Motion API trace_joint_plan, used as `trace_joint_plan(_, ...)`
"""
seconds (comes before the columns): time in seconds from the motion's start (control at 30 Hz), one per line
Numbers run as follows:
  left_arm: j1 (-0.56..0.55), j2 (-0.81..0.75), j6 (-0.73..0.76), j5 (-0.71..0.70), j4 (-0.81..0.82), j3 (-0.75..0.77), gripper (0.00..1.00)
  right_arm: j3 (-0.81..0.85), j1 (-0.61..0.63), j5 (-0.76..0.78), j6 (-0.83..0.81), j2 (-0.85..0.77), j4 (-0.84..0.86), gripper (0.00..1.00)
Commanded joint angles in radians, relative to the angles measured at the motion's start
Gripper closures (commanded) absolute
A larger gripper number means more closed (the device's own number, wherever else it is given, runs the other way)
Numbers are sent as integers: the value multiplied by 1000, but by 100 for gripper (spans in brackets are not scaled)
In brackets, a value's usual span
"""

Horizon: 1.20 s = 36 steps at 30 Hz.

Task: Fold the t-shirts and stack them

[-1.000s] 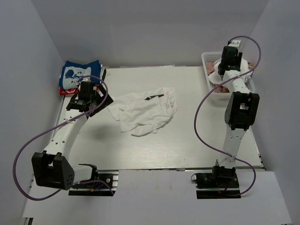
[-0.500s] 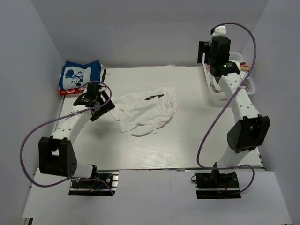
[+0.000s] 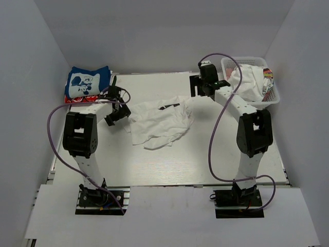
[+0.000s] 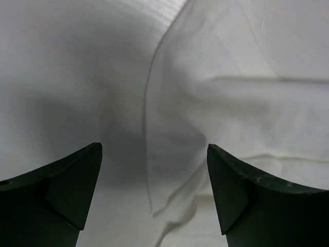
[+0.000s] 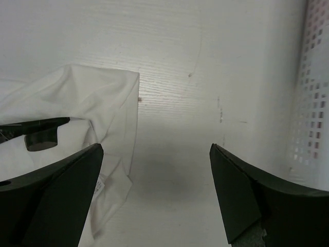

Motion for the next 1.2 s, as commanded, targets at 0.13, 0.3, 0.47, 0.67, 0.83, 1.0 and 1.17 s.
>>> trace_joint_plan(0.13,4,137,-21,-57,33,121,18,73,13,-63,56,148,50,10)
trace_joint_plan(0.3,4,197,-21,46,150,80,52,113,14,-130,138,248,56,11)
trace_joint_plan(0.47,4,253,-12,93,171,117,100,138,17,-164,169,340,101,13)
trace_joint_plan(0.67,-5,251,-12,115,217,117,100,221,28,-171,182,422,70,66)
trace_joint_plan(0.83,-5,175,17,77,235,175,100,215,31,-135,149,365,105,100)
trace_joint_plan(1.0,-16,7,74,-15,147,328,100,172,32,-10,51,122,168,100)
trace_joint_plan(1.17,-16,-355,115,-14,275,162,100,-20,32,29,-21,-277,298,100)
